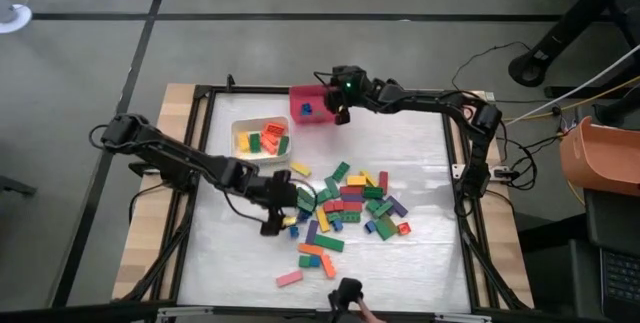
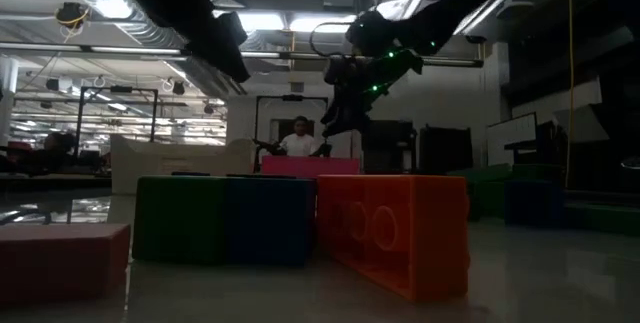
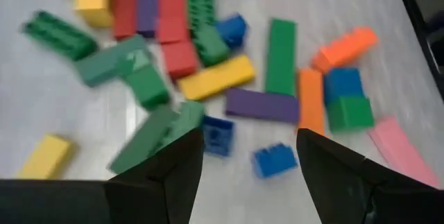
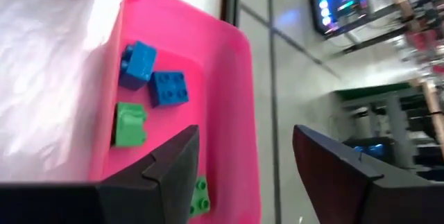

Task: Sort blocks by size
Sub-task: Put the small blue game piece into the red bin

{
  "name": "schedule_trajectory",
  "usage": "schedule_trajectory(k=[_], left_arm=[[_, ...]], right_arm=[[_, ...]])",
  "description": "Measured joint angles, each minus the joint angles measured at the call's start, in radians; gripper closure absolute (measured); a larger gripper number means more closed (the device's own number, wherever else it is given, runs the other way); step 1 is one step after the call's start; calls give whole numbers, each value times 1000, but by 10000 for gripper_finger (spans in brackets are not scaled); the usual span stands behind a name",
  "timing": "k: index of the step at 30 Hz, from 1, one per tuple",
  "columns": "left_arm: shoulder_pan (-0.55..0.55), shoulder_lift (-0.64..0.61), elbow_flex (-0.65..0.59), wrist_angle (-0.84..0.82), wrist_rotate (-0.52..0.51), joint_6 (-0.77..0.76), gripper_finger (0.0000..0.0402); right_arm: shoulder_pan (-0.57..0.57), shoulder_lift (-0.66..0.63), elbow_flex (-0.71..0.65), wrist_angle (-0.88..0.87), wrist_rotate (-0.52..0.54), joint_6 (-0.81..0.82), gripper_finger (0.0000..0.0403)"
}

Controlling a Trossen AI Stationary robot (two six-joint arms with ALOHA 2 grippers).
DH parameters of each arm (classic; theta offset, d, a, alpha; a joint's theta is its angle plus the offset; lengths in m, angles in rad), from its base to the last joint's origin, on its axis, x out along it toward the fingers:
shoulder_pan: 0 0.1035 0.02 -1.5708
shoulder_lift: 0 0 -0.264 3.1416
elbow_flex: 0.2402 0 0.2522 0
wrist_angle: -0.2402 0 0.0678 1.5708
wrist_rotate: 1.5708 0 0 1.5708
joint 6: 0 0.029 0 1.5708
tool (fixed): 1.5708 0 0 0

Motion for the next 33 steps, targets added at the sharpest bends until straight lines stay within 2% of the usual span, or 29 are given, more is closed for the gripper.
schedule_trajectory(k=[5,9,14,19,29,33], left_arm=[[-54,53,0,33,1,156,184],[-62,97,0,87,1,294,184],[-61,146,0,73,42,422,184],[-62,192,0,72,106,487,184],[-59,289,-1,84,102,635,184],[-60,315,-1,81,102,646,198]], right_arm=[[15,-1,98,-178,-17,0,175],[34,-1,140,-240,-28,0,175],[73,-1,152,-285,-32,0,175],[120,-1,152,-340,-32,0,175],[200,-2,154,-420,-32,0,175],[230,-2,197,-553,-32,0,175]])
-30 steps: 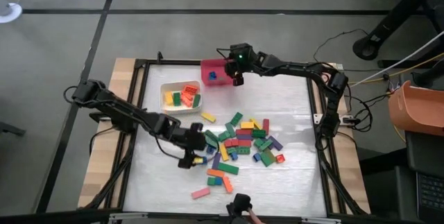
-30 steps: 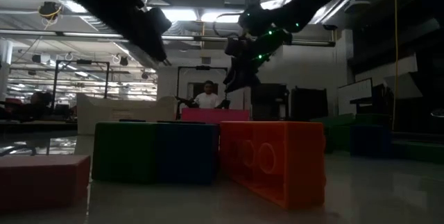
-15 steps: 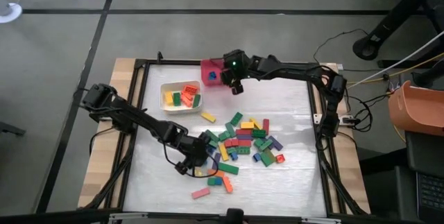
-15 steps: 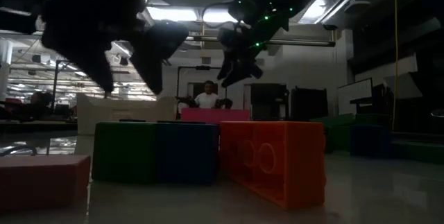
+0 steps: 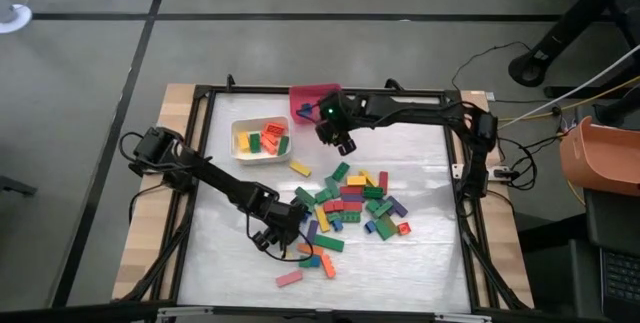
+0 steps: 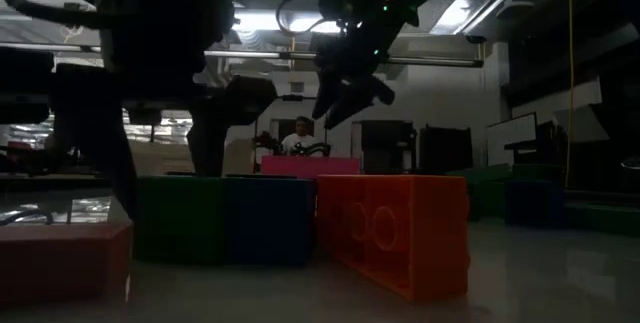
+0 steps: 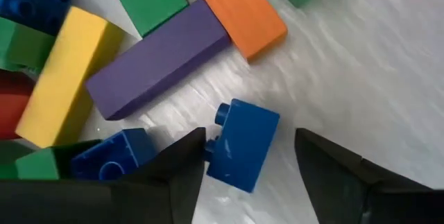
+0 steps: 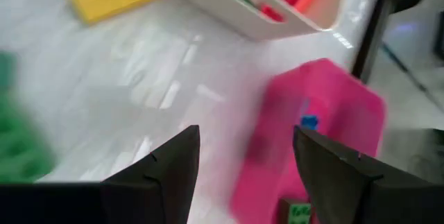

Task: Sort blocks by size
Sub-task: Put the small blue game piece into the red bin

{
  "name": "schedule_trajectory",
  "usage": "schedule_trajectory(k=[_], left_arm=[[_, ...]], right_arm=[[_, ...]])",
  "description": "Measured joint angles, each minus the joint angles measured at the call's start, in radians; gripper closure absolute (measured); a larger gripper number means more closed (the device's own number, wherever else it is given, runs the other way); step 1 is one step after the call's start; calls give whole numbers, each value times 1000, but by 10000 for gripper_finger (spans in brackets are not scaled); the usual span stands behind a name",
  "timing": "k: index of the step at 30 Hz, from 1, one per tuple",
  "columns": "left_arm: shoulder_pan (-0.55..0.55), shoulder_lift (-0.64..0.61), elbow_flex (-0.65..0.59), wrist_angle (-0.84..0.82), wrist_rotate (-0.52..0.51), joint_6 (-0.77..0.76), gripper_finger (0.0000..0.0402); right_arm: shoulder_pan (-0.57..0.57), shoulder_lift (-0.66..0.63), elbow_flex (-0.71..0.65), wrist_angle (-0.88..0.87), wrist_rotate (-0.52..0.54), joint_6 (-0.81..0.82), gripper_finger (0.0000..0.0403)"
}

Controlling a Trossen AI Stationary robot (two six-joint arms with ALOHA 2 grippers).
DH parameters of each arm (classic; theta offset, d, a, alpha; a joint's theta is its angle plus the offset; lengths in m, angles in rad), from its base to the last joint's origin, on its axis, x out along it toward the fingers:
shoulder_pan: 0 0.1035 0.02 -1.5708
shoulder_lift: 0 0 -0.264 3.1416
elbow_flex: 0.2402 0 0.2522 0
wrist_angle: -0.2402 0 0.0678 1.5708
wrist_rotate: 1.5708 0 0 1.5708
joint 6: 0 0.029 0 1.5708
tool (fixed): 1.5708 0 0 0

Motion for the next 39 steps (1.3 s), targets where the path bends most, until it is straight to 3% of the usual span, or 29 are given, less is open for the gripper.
schedule_trajectory(k=[9,15,22,27,34,39], left_arm=[[8,1,0,-9,0,-53,326],[51,-25,0,-25,-4,-105,326],[129,-138,0,-32,-5,-85,326],[214,-226,0,-31,-81,-14,323],[415,-288,0,-11,-169,137,321],[602,-286,0,52,-174,228,318]], right_arm=[[93,-1,123,-393,0,0,175],[129,-1,139,-590,-1,0,175],[128,-1,139,-746,-14,6,175],[127,-1,138,-789,-18,3,175],[127,-3,125,-848,-22,1,175],[127,-73,16,-838,-37,35,175]])
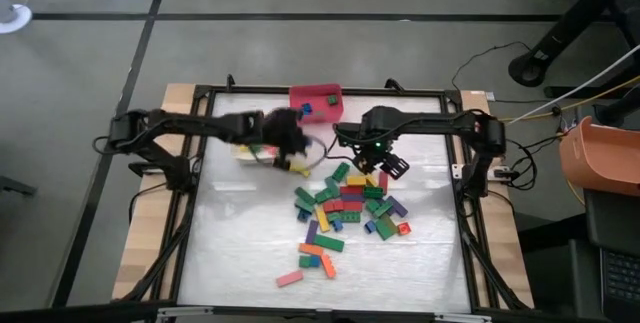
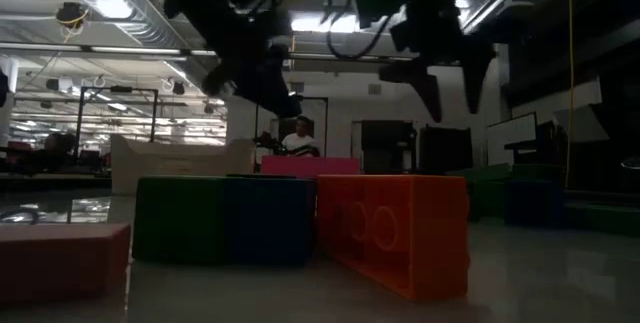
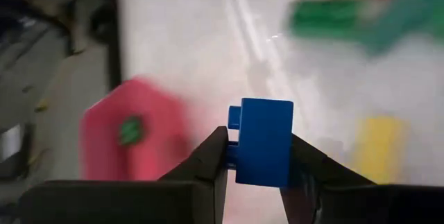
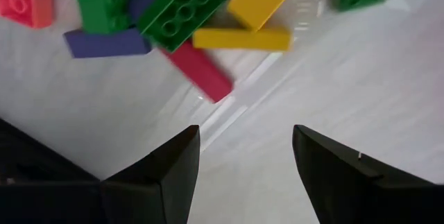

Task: Sort blocks by size
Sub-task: Put the small blue game piece into the red bin

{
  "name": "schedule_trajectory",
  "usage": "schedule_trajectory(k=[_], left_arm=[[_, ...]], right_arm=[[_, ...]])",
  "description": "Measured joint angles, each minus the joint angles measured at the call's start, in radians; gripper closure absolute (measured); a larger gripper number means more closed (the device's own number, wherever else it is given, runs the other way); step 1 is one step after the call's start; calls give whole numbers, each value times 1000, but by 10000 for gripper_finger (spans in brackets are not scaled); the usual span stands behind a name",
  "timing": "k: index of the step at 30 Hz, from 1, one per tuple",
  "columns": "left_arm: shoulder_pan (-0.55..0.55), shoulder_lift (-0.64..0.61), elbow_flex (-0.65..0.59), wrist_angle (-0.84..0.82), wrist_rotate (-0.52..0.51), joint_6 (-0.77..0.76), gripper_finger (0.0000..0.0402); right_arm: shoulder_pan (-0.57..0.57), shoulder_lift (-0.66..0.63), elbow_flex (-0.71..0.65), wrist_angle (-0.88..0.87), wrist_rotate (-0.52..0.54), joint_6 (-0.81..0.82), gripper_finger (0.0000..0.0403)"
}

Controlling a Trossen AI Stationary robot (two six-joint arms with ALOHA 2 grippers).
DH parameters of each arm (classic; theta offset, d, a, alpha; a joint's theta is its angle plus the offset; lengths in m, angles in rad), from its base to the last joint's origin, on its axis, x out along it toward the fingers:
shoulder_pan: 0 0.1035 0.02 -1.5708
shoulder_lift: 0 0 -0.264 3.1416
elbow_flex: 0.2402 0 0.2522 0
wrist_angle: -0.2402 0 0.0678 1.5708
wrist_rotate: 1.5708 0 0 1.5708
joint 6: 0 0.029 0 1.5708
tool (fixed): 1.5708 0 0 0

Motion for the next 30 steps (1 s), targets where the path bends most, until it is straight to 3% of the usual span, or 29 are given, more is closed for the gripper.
schedule_trajectory(k=[5,11,19,24,30], left_arm=[[181,0,0,142,25,20,321],[332,51,1,273,189,-100,309],[373,179,1,356,200,-145,303],[371,231,0,395,142,-192,278],[371,246,0,414,103,-251,232]], right_arm=[[1,-112,-146,136,-5,107,175],[1,-187,-315,425,-48,240,175],[1,-185,-465,712,-116,338,175],[23,-184,-485,785,-156,364,175],[79,-184,-489,844,-122,366,175]])
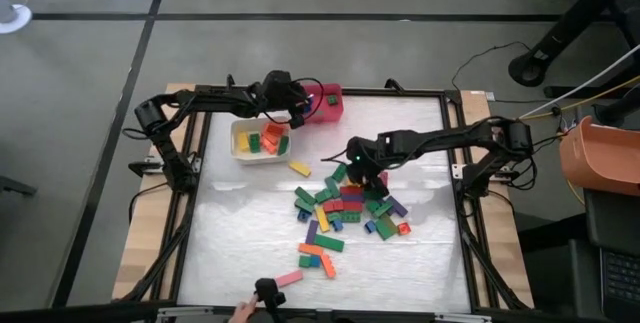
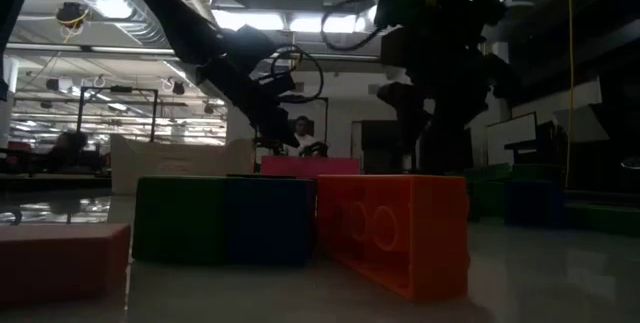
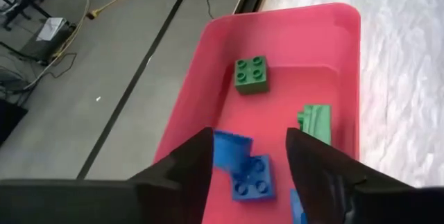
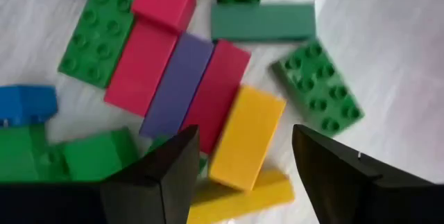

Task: Sort blocks by size
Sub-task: Put the small blue game piece into the red bin, then put the large yellow wooden block into the white bin

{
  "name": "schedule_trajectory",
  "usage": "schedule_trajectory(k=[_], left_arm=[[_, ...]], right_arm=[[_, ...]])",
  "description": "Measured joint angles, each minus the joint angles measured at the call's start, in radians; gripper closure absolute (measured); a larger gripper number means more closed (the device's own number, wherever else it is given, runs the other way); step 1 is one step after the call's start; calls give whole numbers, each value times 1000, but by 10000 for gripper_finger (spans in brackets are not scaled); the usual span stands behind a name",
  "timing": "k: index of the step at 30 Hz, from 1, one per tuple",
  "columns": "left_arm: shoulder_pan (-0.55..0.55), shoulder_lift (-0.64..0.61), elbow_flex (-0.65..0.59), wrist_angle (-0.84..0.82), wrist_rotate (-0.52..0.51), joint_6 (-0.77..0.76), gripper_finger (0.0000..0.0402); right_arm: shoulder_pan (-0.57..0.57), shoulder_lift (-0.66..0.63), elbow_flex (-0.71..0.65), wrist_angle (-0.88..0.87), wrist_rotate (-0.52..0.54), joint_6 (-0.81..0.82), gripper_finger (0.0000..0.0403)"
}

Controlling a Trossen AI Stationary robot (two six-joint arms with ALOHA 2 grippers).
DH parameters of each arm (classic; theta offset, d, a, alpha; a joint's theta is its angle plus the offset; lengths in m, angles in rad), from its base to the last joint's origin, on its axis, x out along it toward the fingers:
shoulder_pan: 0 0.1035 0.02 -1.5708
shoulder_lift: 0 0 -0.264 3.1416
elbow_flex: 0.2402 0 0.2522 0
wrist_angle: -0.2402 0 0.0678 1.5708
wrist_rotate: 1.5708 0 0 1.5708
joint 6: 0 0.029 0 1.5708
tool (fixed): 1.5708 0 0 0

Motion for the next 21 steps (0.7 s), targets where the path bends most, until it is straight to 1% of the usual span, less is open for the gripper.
schedule_trajectory(k=[3,5,9,18,21], left_arm=[[-7,0,0,0,0,-25,215],[-12,0,0,-1,0,-35,209],[-30,-1,0,-9,0,-30,207],[-95,-2,0,-13,0,-26,210],[-116,-8,0,-14,0,-26,208]], right_arm=[[24,0,-21,45,87,36,175],[21,1,-30,52,110,76,175],[19,1,-52,56,115,169,175],[20,1,-95,70,97,231,175],[20,1,-109,111,97,233,175]])
